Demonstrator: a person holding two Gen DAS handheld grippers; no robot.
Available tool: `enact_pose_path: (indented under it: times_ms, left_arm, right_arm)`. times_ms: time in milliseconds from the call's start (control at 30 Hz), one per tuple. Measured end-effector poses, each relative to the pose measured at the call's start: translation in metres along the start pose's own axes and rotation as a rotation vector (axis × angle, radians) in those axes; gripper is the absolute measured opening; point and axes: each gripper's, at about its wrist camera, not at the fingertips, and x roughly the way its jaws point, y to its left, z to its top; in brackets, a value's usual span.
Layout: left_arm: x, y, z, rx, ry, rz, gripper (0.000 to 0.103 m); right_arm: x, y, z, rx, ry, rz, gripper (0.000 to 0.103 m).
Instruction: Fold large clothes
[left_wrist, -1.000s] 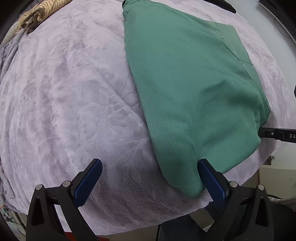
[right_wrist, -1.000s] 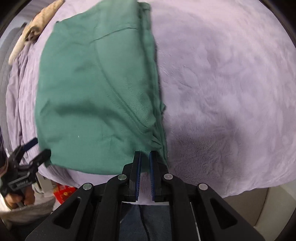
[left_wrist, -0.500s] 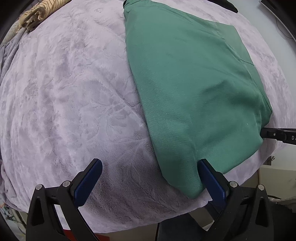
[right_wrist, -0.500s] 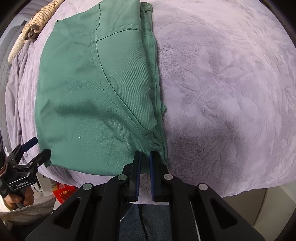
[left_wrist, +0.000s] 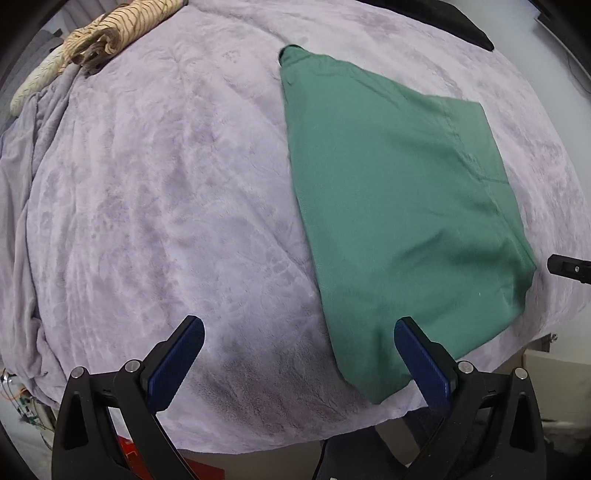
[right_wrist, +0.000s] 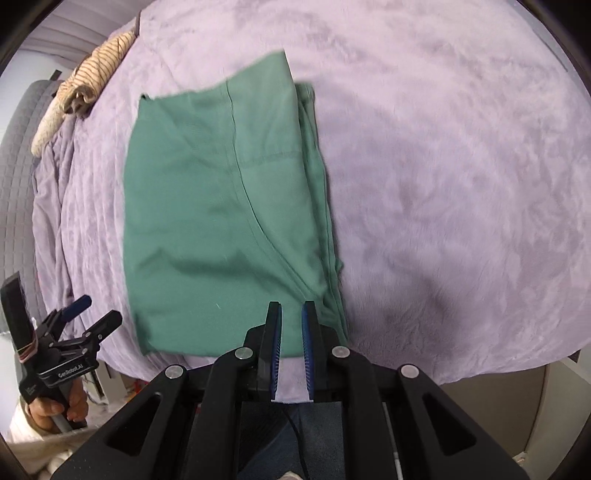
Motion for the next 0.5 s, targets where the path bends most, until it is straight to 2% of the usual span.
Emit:
enact_pose_path:
  times_ms: [133, 167, 200, 233, 267, 300, 467, 500]
  left_arm:
    - [-0.02, 0.004, 0.014, -0.077, -0.049, -0.004, 0.103]
    - [-0.025, 0.005, 0.017, -0.091, -0.058, -0.008, 0.103]
    - [-0.028, 0.007, 0.021, -0.105, -0.066, -0.014, 0.103]
    - [-0.034, 0.008, 0.021, -0.115, -0.072, -0.016, 0.103]
    - [-0.035, 0.009, 0.021, -0.123, -0.074, -0.017, 0.103]
    - [-0.037, 0.009, 0.023, -0.13, -0.075, -0.02, 0.103]
    - [-0.043, 0.003, 0.029, -0.135, -0.063, -0.007, 0.103]
    - [-0.043, 0.003, 0.031, -0.131, -0.064, 0.001, 0.103]
  right_arm:
    - [-0.017, 0.018, 0.02, -0.018, -0.042, -0.018, 0.013]
    - [-0.02, 0.022, 0.021, -0.026, -0.049, -0.022, 0.017]
    - [-0.024, 0.028, 0.024, -0.035, -0.06, -0.03, 0.033]
    - [-0.027, 0.033, 0.02, -0.041, -0.069, -0.035, 0.059]
    - [-0.031, 0.037, 0.021, -0.049, -0.08, -0.041, 0.067]
    - [-0.035, 0.042, 0.022, -0.06, -0.093, -0.046, 0.07]
    - [-0.044, 0.059, 0.028, -0.087, -0.115, -0.084, 0.071]
    - [-0.045, 0.061, 0.028, -0.09, -0.12, -0.101, 0.079]
